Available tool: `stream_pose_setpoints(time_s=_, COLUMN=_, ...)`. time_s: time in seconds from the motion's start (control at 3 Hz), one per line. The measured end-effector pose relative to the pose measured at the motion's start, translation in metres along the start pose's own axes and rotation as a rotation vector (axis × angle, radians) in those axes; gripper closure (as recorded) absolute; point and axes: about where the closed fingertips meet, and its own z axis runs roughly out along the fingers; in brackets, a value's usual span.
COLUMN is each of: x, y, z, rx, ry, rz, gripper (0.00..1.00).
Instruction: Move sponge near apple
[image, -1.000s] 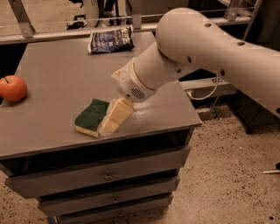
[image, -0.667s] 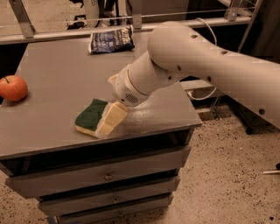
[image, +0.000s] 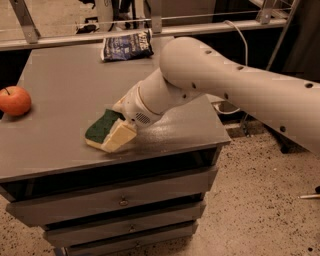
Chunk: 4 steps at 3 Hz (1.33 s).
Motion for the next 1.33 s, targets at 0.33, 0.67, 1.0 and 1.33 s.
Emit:
stream_pose_setpoints(time_s=0.33, x=0.001, y=-0.003, z=-0.003, rx=0.008, ry=0.003, rz=0.008, gripper=0.56)
stream_pose_setpoints(time_s=0.67, x=-0.005, y=-0.02, z=-0.02, rx=0.052, ry=-0.006, rz=-0.004, gripper=0.78)
stream_pose_setpoints(time_s=1.0, x=-0.02, y=-0.056, z=-0.055, rx=0.137, ry=-0.029, rz=-0.025, gripper=0.99)
stream_pose_setpoints(time_s=1.33, x=-0.032, y=-0.065, z=-0.068, rx=0.164, ry=-0.047, rz=-0.034, gripper=1.0)
